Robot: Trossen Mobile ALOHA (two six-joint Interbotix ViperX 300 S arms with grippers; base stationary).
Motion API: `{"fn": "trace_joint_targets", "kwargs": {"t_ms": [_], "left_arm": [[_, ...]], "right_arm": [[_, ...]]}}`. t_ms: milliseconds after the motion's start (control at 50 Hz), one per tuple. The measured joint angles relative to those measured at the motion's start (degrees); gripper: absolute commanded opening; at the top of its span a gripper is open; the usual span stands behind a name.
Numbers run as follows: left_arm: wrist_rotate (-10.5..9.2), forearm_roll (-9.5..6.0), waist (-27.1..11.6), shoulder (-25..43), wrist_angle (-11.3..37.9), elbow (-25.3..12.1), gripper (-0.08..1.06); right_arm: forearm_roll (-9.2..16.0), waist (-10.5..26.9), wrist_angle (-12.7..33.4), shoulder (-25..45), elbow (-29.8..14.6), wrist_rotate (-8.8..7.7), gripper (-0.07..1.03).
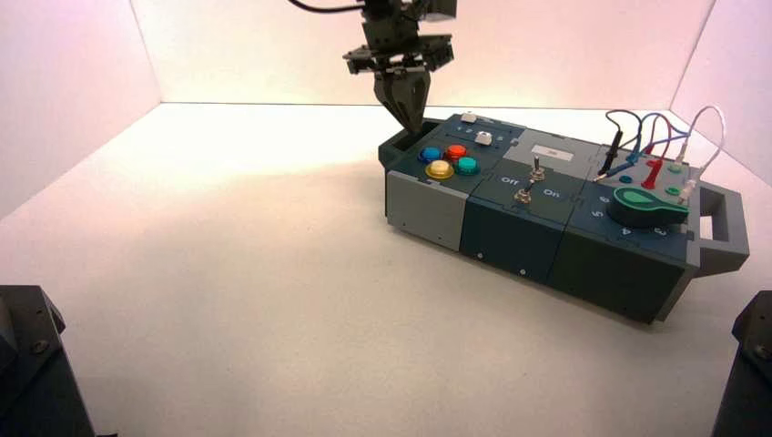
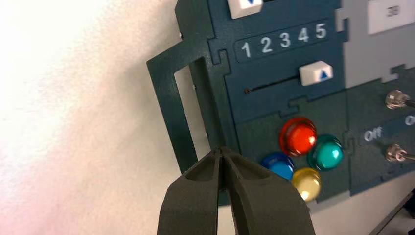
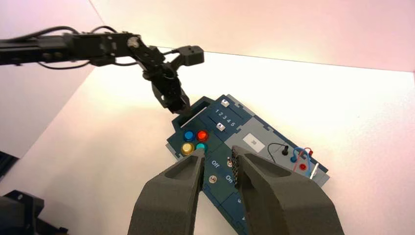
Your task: Turn the knob to position 5.
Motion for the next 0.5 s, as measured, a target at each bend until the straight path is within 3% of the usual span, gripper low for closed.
{"fn": "trace_joint_targets", "kwargs": {"t_ms": [200,500], "left_arm": [[-0.53,-0.09,0.1,3.4,1.8,-2.8,-0.03],[-2.81,-0.53,1.5,3.8,2.2,-2.2,-0.03]], "right_arm": [[0.2,0.0,0.0,0.0,-0.1,0.0,0.32],[0.2,0.0,0.3,0.0,-0.4,0.0,0.32]]}}
